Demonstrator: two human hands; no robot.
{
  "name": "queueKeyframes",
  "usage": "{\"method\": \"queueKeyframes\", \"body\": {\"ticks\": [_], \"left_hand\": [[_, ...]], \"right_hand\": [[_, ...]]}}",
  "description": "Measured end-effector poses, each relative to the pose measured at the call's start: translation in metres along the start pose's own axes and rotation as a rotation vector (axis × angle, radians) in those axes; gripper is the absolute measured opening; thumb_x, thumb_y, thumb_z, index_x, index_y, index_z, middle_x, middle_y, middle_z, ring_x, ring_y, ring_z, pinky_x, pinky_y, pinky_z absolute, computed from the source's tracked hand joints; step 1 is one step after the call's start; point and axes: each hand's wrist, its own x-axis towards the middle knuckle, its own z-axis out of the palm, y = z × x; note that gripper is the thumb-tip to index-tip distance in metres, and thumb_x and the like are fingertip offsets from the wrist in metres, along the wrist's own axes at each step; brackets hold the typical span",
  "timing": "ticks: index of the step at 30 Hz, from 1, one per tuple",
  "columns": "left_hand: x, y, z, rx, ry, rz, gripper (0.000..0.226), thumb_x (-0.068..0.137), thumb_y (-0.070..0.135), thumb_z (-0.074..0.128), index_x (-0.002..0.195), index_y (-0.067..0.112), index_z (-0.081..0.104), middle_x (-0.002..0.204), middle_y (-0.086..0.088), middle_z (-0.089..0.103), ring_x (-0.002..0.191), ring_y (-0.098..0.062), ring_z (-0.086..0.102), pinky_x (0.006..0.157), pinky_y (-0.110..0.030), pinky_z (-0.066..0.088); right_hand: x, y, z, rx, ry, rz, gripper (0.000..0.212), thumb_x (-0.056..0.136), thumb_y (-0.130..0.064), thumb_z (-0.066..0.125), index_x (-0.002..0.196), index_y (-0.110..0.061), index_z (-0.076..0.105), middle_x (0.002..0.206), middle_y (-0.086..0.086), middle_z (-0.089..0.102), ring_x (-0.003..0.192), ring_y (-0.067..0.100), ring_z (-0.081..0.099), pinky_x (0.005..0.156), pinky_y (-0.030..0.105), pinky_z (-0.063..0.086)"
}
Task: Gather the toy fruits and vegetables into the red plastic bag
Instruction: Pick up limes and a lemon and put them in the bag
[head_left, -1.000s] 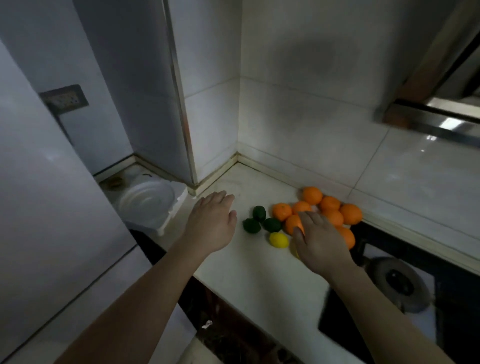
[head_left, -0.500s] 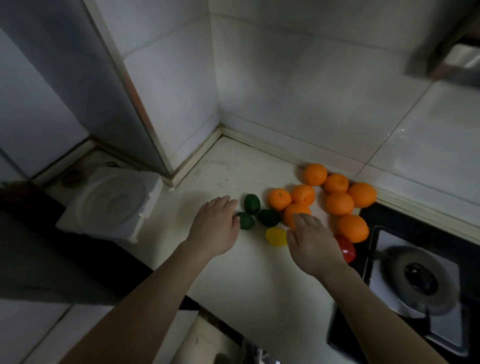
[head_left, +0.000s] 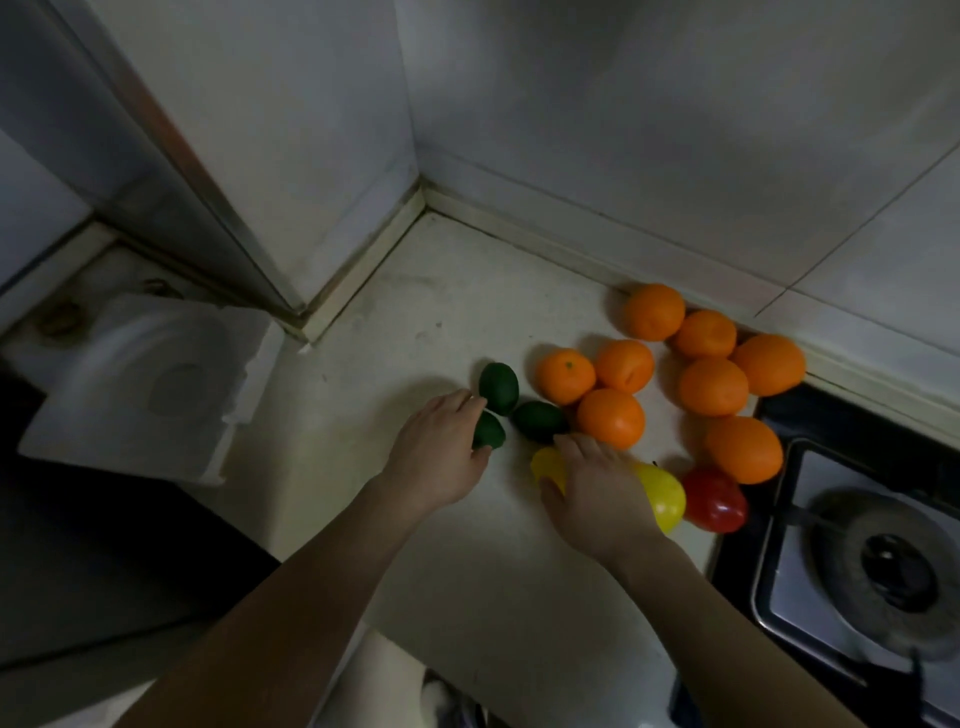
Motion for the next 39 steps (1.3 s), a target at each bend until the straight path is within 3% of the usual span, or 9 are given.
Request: {"method": "queueKeyframes", "body": {"ticks": [7, 10, 16, 23, 39], "left_hand": [[0.006, -0.007, 0.021, -0.043, 0.018, 0.000, 0.050, 0.088, 0.030, 0.064, 0.135, 0.023, 0.046, 0.128, 0.004, 0.052, 0.109, -0.017, 0.051, 0.080, -0.029, 0.046], [0.008, -0.007, 0.021, -0.053, 0.032, 0.000, 0.045, 0.088, 0.028, 0.064, 0.130, 0.023, 0.049, 0.124, 0.003, 0.053, 0.106, -0.018, 0.051, 0.075, -0.029, 0.044], [0.000, -0.006, 0.009, -0.066, 0.072, -0.005, 0.043, 0.087, 0.031, 0.066, 0.126, 0.023, 0.051, 0.119, 0.002, 0.057, 0.104, -0.020, 0.054, 0.078, -0.038, 0.050], [-0.031, 0.006, -0.023, -0.075, 0.143, 0.015, 0.048, 0.086, 0.034, 0.067, 0.129, 0.022, 0.050, 0.122, 0.001, 0.056, 0.106, -0.020, 0.055, 0.081, -0.037, 0.050], [-0.152, 0.055, -0.089, -0.091, 0.264, 0.188, 0.036, 0.088, 0.041, 0.061, 0.116, 0.020, 0.055, 0.107, -0.001, 0.057, 0.094, -0.021, 0.056, 0.076, -0.040, 0.051]], "right_hand": [[0.005, 0.004, 0.015, 0.004, 0.039, 0.035, 0.048, 0.086, -0.031, 0.058, 0.131, -0.021, 0.048, 0.129, 0.002, 0.049, 0.109, 0.022, 0.051, 0.085, 0.032, 0.047], [0.006, 0.002, 0.015, 0.002, 0.043, 0.027, 0.047, 0.085, -0.027, 0.058, 0.131, -0.022, 0.047, 0.129, 0.001, 0.048, 0.110, 0.020, 0.050, 0.086, 0.030, 0.045], [-0.001, -0.003, 0.007, 0.014, 0.074, 0.012, 0.054, 0.084, -0.023, 0.061, 0.135, -0.020, 0.045, 0.131, 0.002, 0.047, 0.114, 0.022, 0.048, 0.091, 0.031, 0.044], [-0.031, -0.020, -0.016, -0.004, 0.171, 0.001, 0.049, 0.082, -0.023, 0.063, 0.129, -0.018, 0.049, 0.126, 0.003, 0.050, 0.105, 0.023, 0.050, 0.080, 0.031, 0.043], [-0.186, -0.071, -0.065, -0.029, 0.489, 0.077, 0.046, 0.079, -0.019, 0.068, 0.123, -0.015, 0.055, 0.123, 0.005, 0.055, 0.106, 0.027, 0.052, 0.083, 0.036, 0.047]]}}
